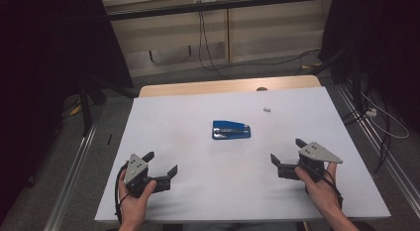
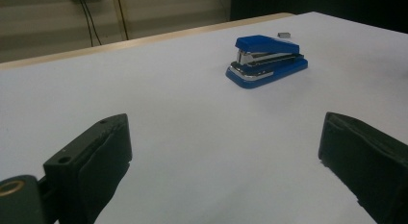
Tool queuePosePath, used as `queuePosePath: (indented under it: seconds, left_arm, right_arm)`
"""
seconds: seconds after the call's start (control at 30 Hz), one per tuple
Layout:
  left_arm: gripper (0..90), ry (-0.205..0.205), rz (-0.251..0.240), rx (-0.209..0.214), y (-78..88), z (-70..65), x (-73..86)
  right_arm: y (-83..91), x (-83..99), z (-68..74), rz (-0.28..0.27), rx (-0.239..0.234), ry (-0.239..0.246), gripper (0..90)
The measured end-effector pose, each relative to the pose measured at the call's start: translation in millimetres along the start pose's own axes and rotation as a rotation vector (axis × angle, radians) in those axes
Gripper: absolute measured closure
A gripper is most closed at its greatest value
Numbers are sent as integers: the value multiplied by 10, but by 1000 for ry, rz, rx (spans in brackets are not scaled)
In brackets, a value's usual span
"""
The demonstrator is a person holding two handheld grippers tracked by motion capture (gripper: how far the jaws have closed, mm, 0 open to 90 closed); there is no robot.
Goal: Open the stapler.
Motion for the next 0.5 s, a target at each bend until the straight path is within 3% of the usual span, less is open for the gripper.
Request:
queuePosePath:
  seconds: [0.17,0.3,0.33,0.5]
  left_arm:
    - [44,-10,23,16,-65,-35,19]
    - [44,-22,40,33,-95,-80,41]
    - [44,-25,44,37,-102,-90,44]
    - [44,-49,52,51,-133,-139,48]
  right_arm:
    - [-31,13,46,13,-20,39,24]
    - [-53,12,49,8,-18,42,24]
    - [-72,14,79,8,-35,20,21]
    - [-118,0,156,12,-64,21,20]
Point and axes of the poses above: each handheld gripper's, and its own axes: y roughly backward along the jaws, x roughly out of its underside, z roughly to its left, the point moved 9 cm from there along -y, roughly forward along the jaws, and after that the axes turned 3 degrees about -y, right-handed, at the moved point
